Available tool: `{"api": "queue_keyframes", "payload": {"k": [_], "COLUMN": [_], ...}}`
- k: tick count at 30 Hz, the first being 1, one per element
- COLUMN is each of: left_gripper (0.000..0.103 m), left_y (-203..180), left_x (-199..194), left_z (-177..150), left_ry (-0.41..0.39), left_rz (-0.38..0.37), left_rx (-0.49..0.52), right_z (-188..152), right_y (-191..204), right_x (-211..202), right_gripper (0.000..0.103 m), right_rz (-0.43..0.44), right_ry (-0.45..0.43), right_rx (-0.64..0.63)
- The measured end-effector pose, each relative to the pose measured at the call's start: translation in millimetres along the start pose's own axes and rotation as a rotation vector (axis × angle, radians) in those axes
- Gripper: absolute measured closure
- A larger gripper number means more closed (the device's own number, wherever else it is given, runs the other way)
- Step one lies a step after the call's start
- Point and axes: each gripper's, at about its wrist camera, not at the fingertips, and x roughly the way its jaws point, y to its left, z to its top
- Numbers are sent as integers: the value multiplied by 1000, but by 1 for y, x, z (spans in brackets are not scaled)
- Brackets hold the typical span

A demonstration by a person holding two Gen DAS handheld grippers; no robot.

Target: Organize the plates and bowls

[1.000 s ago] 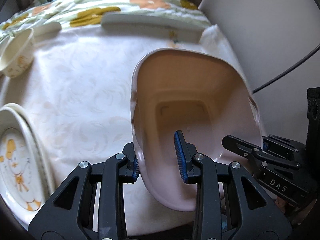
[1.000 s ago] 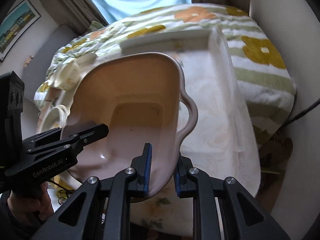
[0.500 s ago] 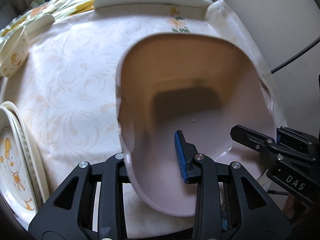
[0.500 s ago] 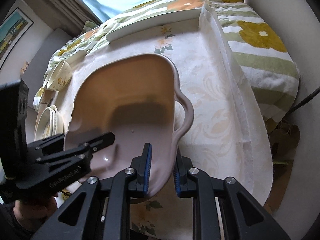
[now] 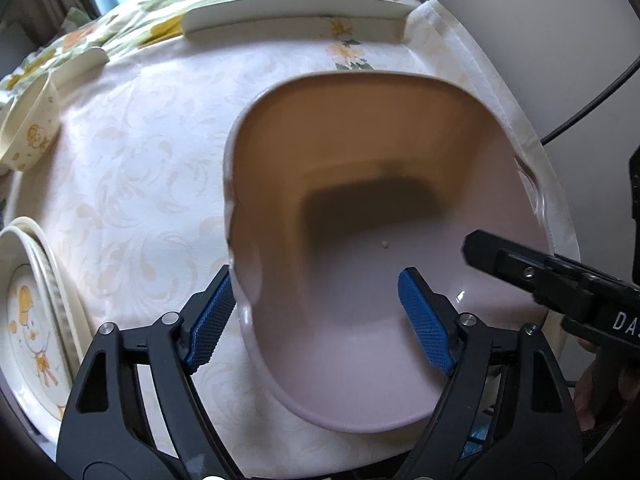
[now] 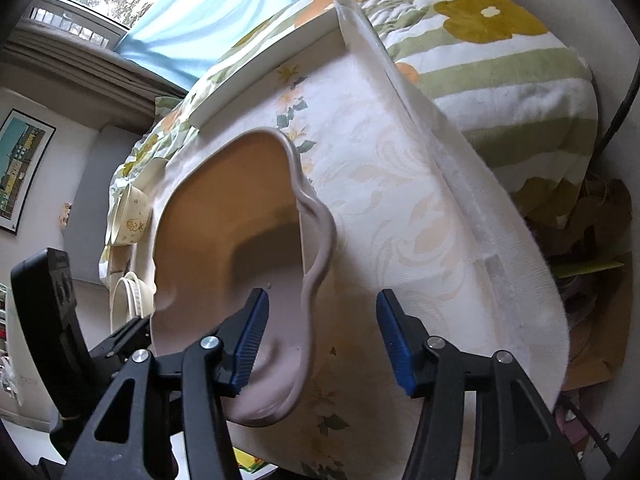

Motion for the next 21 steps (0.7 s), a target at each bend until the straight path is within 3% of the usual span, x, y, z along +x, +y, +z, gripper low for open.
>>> {"api": "queue_keyframes", "payload": {"k": [6, 9, 14, 15, 16, 17, 21], "left_gripper": [23, 23, 20, 16, 3, 0, 0], "left_y": [9, 20, 50, 58, 68, 77, 129], "left_x": [-26, -68, -146, -159, -171, -180, -200], "left_z": [0, -4, -9, -8, -7, -8, -11], "left_ry": [-27, -90, -235, -259, -283, -305, -330], "left_rz": [23, 46, 99, 122, 152, 176, 190], "left_rx": [-17, -37, -119, -137, -158, -177, -272], "right_z": [2, 5, 14, 16, 18, 19, 27], "right_y": [14, 38, 95, 110, 122, 135, 186], "right_x": [-34, -59, -93, -95, -96, -96, -82], "right_gripper": [52, 52, 49, 35, 23, 3, 1], "right_rz": [-72, -103, -48, -34, -24, -9, 31], "right_ry": [-63, -111, -198, -213, -228, -244, -291], "right_rx": [-73, -163, -339, -378, -407, -437, -537]}}
